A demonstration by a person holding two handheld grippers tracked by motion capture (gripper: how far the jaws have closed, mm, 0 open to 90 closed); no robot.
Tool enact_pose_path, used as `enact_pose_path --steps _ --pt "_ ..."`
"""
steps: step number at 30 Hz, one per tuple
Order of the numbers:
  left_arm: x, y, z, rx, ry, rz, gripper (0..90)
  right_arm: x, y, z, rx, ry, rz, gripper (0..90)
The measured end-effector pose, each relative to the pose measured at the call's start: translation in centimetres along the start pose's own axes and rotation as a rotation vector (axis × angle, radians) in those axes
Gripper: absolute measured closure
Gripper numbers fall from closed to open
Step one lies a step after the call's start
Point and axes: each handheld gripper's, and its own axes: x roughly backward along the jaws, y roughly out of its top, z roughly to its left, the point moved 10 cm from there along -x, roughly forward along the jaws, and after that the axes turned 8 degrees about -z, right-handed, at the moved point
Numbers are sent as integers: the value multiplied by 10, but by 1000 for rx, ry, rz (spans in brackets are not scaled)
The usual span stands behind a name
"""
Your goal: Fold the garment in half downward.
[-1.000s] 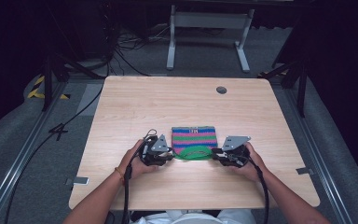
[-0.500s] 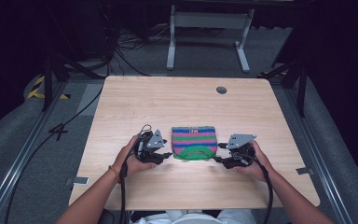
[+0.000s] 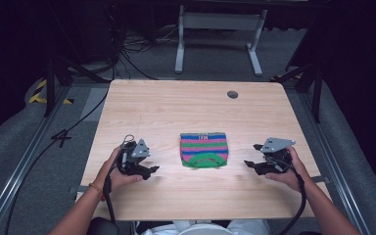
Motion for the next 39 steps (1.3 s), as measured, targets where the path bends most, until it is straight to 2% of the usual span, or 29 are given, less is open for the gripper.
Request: enact_pose_path --steps 5,8,9,12,14,17,18,21,27,30,32,35,39 --pt "10 -22 8 -12 36 45 230 14 -19 -13 -27 -46 13 294" --pt "15 -31 12 -11 51 51 226 25 -37 -21 -62 -81 27 291" --pt "18 -35 12 6 48 49 226 28 -41 -23 -73 -86 33 289" --pt "24 -43 17 25 56 31 226 39 -60 -29 -107 -117 45 279" --pt "27 -49 19 43 53 22 226 48 -73 -32 -150 -128 44 272" --pt "32 -56 20 92 41 5 221 60 -90 -36 -209 -148 35 263" --pt "35 -58 22 83 45 -1 218 63 -94 -37 -228 -152 33 263" --pt "38 -62 23 116 43 -9 216 72 -110 -39 -284 -173 31 255" --pt "38 -73 23 113 34 1 208 79 -124 -41 -328 -189 30 227" --pt "39 -77 23 152 27 -24 194 78 -126 -42 -355 -187 12 215" --pt "40 -77 24 142 28 -32 193 77 -127 -43 -363 -186 -1 214" --pt "39 -79 24 192 20 -18 181 77 -127 -43 -361 -185 0 208" --pt "38 -78 25 195 37 -30 159 76 -126 -43 -365 -188 -1 203"
